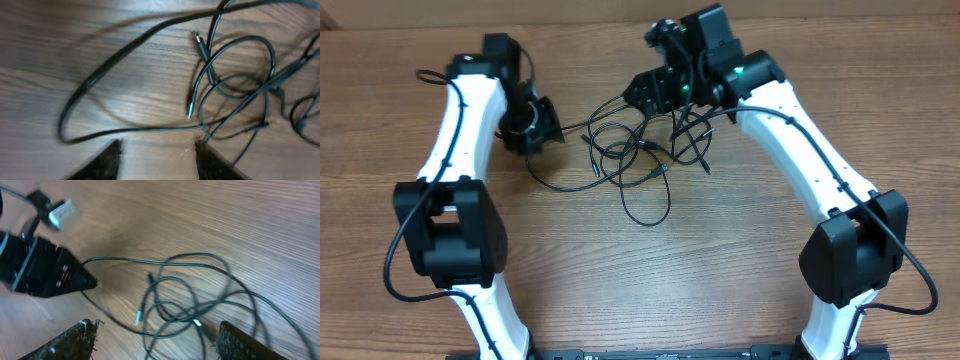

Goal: Untangle cables

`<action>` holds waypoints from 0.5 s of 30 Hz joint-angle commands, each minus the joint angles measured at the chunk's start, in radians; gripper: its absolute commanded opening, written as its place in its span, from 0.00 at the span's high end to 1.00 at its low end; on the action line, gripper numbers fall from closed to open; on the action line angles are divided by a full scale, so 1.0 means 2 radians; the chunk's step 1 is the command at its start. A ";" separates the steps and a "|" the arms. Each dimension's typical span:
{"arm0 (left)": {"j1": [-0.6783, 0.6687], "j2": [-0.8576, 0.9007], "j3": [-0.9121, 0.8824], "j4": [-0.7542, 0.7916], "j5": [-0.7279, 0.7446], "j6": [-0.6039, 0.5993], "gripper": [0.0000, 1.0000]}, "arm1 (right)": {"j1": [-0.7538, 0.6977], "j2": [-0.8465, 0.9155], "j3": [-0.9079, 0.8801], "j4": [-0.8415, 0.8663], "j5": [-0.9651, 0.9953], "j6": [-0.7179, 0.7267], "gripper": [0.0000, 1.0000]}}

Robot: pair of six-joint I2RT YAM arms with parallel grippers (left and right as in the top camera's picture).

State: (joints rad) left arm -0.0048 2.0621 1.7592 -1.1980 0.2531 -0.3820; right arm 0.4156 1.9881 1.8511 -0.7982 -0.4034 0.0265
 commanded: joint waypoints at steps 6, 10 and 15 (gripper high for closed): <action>-0.022 -0.005 0.006 0.024 0.069 -0.003 0.96 | -0.006 0.006 0.001 -0.002 0.000 0.000 0.19; -0.020 -0.010 0.046 0.000 0.066 0.000 0.96 | -0.006 0.014 0.000 -0.006 -0.001 0.000 0.13; -0.010 -0.010 0.101 -0.056 -0.038 -0.004 0.64 | -0.005 0.018 0.000 -0.008 -0.001 0.000 0.07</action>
State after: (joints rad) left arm -0.0414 2.0621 1.9022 -1.2800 0.3023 -0.3874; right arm 0.4004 2.0075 1.8511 -0.8135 -0.4038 0.0265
